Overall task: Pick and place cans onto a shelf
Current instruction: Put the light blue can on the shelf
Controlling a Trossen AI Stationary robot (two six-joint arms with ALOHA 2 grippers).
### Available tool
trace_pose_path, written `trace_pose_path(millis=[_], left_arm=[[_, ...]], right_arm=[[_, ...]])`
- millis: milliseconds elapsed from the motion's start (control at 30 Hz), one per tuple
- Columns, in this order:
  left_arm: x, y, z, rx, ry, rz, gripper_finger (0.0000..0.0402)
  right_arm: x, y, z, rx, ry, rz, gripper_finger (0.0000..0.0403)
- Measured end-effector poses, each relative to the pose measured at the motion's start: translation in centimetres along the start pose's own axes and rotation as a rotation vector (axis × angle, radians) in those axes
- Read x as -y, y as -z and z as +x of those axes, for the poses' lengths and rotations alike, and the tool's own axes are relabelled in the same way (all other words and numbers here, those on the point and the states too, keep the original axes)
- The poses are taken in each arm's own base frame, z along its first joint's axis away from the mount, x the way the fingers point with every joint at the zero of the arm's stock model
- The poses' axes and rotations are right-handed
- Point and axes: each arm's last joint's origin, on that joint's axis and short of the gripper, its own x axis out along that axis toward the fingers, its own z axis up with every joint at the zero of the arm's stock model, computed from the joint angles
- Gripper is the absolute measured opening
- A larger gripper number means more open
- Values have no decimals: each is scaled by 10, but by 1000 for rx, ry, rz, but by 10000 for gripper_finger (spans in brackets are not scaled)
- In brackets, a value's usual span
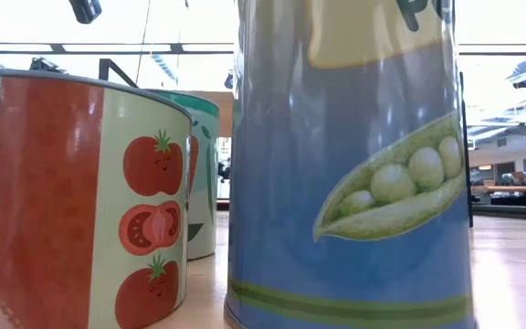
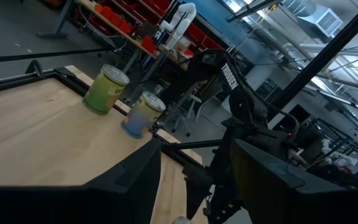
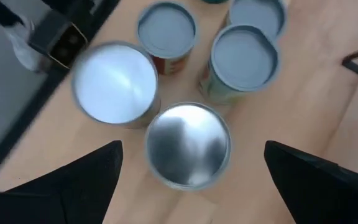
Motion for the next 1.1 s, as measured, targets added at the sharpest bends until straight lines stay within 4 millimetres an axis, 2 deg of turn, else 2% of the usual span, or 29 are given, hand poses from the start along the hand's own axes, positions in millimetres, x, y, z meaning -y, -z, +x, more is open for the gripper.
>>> trace_pose_path(millis=[167, 467, 700, 933, 1100], left_arm=[[0, 0, 0, -4, -3, 16, 201], [0, 0, 0, -6, -1, 12, 201], [0, 1, 0, -8, 2, 12, 201], [0, 1, 0, -8, 2, 11, 201], [0, 1, 0, -8, 3, 11, 201]], right_arm=[[4, 2, 20, -37, 15, -19, 400], [6, 4, 38, -61, -4, -38, 400], [6, 8, 42, -99, -4, -46, 398], [19, 10, 39, -102, 22, -11, 386], [30, 13, 39, -108, -34, 28, 371]])
